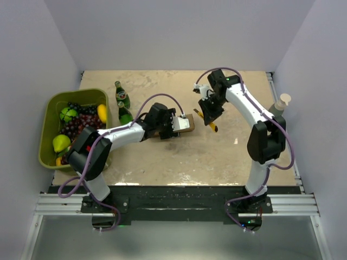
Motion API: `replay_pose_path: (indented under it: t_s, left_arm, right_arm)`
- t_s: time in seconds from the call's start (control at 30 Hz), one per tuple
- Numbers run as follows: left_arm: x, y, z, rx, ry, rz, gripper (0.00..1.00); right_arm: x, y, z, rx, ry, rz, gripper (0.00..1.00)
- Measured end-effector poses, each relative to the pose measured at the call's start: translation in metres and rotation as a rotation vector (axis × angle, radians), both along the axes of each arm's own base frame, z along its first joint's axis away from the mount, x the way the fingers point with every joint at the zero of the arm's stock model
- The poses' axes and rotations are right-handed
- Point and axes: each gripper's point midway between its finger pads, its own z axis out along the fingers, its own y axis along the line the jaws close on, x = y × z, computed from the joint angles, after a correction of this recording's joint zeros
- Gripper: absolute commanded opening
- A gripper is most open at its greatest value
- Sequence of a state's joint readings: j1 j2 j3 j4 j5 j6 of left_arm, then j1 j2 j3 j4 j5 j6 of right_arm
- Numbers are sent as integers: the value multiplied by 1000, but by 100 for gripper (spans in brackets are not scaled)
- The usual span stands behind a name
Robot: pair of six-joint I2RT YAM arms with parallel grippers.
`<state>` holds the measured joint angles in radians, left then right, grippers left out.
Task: Unpack the express box
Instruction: Cut the express box at the center of the board.
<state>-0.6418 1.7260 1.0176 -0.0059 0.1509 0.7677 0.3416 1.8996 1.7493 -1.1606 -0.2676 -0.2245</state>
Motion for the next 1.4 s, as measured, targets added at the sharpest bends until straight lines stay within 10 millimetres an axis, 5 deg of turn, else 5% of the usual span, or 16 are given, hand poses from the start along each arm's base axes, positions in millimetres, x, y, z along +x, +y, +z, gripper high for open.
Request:
replay_pose_path:
  t_s: [0.33, 1.4]
  left_arm:
    - [0, 0, 0, 3, -2, 5, 0]
    - [-1, -1, 0, 14, -9, 8, 0]
  right_arm:
    - [-28, -13, -38, -68, 149, 1, 0]
    - [-27, -4, -22, -25, 116, 13, 0]
